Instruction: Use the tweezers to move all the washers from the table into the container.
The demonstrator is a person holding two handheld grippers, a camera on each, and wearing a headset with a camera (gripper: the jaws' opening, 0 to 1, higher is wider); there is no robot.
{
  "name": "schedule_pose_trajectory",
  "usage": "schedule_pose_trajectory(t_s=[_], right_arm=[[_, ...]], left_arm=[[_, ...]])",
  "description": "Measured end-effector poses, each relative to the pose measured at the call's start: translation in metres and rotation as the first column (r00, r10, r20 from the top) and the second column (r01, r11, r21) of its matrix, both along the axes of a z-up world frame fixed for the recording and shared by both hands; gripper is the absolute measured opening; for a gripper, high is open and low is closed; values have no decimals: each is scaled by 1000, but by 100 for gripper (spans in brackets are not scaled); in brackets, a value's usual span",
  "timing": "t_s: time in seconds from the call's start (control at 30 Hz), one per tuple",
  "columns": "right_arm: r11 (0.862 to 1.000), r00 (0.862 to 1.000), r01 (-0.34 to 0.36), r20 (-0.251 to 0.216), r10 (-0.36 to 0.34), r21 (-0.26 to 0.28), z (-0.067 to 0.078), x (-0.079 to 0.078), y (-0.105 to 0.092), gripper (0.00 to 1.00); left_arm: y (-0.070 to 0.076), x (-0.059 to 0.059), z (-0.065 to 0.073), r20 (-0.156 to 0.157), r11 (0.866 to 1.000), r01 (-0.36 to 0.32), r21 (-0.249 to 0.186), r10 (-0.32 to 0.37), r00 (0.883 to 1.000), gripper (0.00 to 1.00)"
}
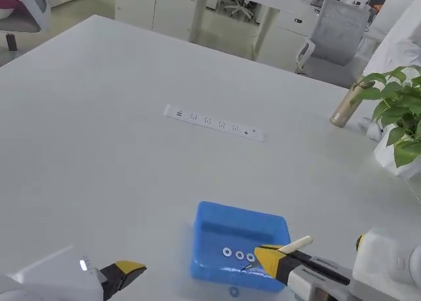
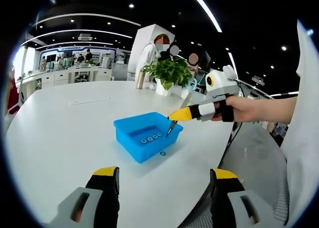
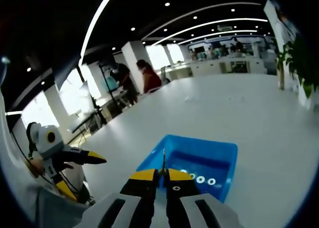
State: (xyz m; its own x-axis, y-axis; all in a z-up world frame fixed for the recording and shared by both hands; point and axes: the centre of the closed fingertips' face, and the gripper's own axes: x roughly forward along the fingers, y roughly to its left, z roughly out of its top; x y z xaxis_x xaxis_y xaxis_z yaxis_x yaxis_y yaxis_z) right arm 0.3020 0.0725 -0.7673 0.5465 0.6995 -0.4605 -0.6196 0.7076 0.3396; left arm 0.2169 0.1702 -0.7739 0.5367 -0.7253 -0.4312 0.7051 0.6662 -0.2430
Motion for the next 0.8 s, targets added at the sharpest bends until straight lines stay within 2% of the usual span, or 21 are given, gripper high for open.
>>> schedule_pose_trajectory(t_s=[0.33, 0.53, 0.8], right_arm=[[1000, 998, -14, -62, 13, -13, -23, -17, 4, 4], [999, 995, -10, -98, 7, -37, -39, -16, 0, 4], [999, 993, -9, -121, 3, -46, -46, -13, -1, 3]], left_arm=[[0, -2, -1, -5, 1000, 8, 10, -8, 1000, 75], [2, -1, -2, -6, 1000, 3, 12, -3, 1000, 75], [4, 0, -3, -8, 1000, -4, 13, 5, 1000, 75]])
